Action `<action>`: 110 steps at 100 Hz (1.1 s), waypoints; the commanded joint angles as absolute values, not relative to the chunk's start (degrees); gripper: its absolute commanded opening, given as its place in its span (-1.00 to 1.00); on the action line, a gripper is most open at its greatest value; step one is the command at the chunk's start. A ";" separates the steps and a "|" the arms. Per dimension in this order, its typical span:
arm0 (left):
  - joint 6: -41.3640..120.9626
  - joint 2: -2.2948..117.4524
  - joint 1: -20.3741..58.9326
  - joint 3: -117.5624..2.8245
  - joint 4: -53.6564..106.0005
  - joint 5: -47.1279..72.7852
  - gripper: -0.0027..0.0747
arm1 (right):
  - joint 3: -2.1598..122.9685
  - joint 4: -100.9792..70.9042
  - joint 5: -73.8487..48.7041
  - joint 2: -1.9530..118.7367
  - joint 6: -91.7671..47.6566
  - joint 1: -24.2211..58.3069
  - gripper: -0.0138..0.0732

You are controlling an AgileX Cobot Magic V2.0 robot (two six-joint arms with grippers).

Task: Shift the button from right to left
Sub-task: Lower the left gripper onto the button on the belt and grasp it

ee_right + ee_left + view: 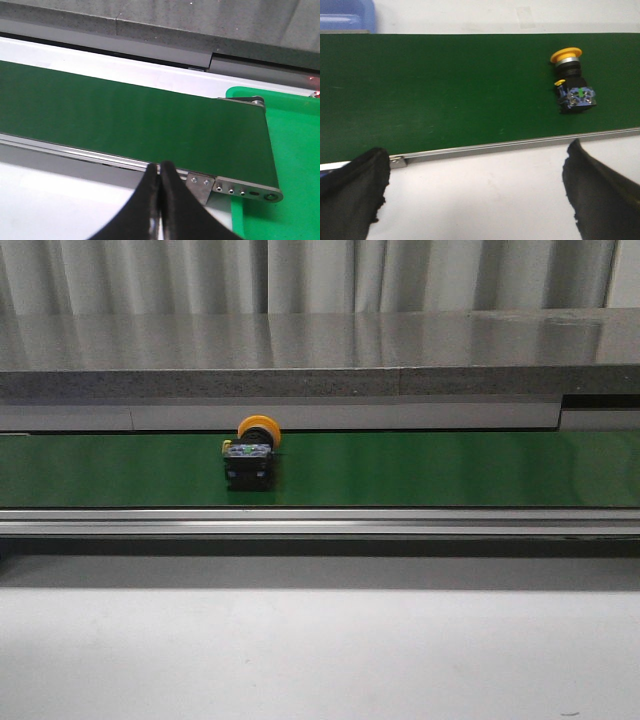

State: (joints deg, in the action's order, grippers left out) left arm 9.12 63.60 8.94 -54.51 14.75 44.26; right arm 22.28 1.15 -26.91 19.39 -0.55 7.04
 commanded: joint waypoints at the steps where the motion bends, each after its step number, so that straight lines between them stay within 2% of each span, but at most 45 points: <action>1: 9.44 66.66 11.41 -58.70 16.62 41.10 0.78 | 23.89 1.20 -22.96 19.44 -0.94 7.13 -0.84; 28: 9.56 79.48 18.20 -66.23 16.62 39.82 0.78 | 23.89 1.20 -22.96 19.44 -0.94 7.13 -0.84; 56: 9.56 88.65 21.81 -71.13 15.87 39.27 0.78 | 23.89 1.20 -22.96 19.44 -0.94 7.13 -0.84; 103: 9.56 96.80 22.49 -73.18 10.63 38.26 0.78 | 23.89 1.20 -22.96 19.44 -0.94 7.13 -0.84; 110: 9.56 97.65 22.49 -73.18 10.24 38.22 0.73 | 23.89 1.20 -22.96 19.44 -0.94 7.13 -0.84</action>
